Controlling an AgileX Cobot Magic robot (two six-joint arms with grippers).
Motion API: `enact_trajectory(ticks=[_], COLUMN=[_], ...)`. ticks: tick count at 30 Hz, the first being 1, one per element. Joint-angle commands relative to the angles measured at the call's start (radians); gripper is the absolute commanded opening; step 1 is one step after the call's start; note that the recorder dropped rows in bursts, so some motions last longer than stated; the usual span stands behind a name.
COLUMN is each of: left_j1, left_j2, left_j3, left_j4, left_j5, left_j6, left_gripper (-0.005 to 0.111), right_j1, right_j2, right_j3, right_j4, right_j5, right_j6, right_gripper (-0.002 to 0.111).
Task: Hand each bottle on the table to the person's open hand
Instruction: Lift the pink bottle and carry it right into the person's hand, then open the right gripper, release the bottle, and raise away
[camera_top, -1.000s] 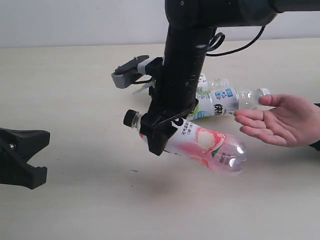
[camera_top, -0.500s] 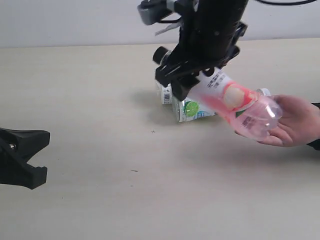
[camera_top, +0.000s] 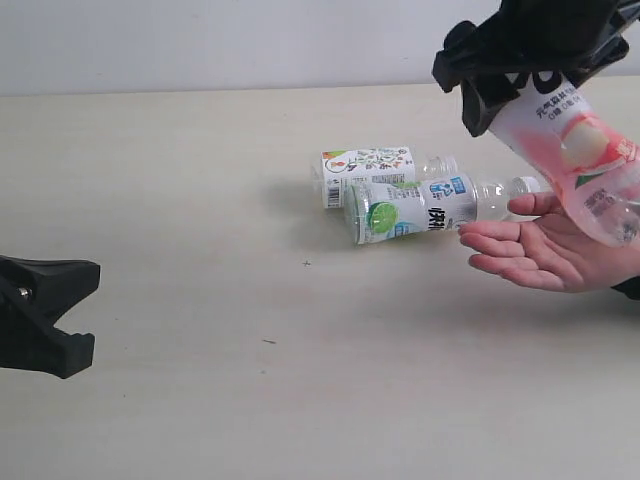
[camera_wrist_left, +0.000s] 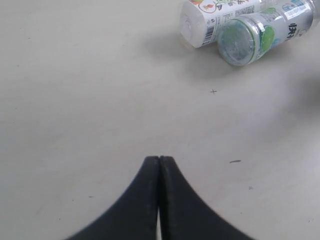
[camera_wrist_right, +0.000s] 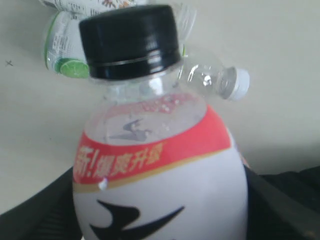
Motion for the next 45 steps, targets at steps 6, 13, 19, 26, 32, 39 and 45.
enact_trajectory(ticks=[6,13,19,26,32,39,45], left_j1=[-0.003,-0.003,-0.003,-0.003,-0.003,-0.003,-0.003], left_j2=[-0.007,-0.007,-0.007,-0.007,-0.007,-0.007,-0.007], left_j3=[0.005,0.005,0.005,0.005,0.005,0.005,0.005], left_j4=[0.002,0.002,0.002,0.002,0.002,0.002,0.002], left_j5=[-0.009,-0.009,-0.009,-0.009,-0.009,-0.009,-0.009], left_j6=[0.001,0.001,0.001,0.001,0.001,0.001,0.001], left_gripper=[0.000,0.000,0.000,0.000,0.000,0.000,0.000], right_j1=[-0.010,-0.010,-0.010,-0.010,-0.010,-0.010,-0.010], right_j2=[-0.005,0.018,0.038,0.046,0.046,0.046,0.037], right_j3=[0.234,0.309,0.309,0.309,0.309,0.309,0.244], right_j4=[0.010,-0.153,-0.136,-0.139,-0.139,-0.152,-0.184], right_j5=[-0.156,-0.243,-0.312,-0.318,-0.385,-0.448,-0.446], right_j6=[0.075,0.339,0.350,0.346,0.314,0.305,0.264], right_gripper=[0.000,0.000,0.015,0.047,0.085,0.096,0.096])
